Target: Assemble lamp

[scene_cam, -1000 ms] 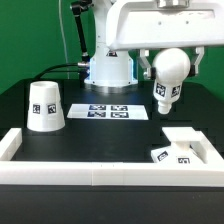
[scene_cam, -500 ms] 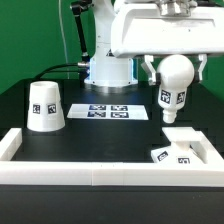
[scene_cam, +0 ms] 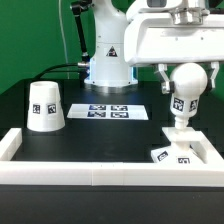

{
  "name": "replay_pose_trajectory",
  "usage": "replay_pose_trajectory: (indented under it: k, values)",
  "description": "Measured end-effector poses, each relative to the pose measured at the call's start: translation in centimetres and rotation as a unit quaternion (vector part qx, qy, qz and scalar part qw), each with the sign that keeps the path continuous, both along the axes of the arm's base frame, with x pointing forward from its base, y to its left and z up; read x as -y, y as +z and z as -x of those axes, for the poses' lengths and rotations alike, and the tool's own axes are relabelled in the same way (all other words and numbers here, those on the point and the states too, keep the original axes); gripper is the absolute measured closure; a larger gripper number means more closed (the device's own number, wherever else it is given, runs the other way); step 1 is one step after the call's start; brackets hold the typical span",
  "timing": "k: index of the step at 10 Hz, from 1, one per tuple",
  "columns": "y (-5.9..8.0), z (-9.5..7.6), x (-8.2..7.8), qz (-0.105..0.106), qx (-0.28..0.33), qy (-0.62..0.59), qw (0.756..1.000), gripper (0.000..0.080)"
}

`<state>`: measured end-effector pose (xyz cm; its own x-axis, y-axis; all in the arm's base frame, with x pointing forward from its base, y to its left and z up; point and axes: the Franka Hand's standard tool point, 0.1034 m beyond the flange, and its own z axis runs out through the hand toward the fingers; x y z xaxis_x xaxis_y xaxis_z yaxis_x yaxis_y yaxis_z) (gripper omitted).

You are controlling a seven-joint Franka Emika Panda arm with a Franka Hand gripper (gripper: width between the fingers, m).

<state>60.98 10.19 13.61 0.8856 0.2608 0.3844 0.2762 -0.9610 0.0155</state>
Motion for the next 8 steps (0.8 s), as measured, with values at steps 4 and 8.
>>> replay_pose_trajectory:
  k: [4, 8]
  values:
    - [-0.4, -0.6, -0.3, 0.000, 0.000, 0.002, 1.000, 0.0223]
    - [-1.2, -0.8, 0.0, 0.001, -0.004, 0.001, 1.000, 0.0223]
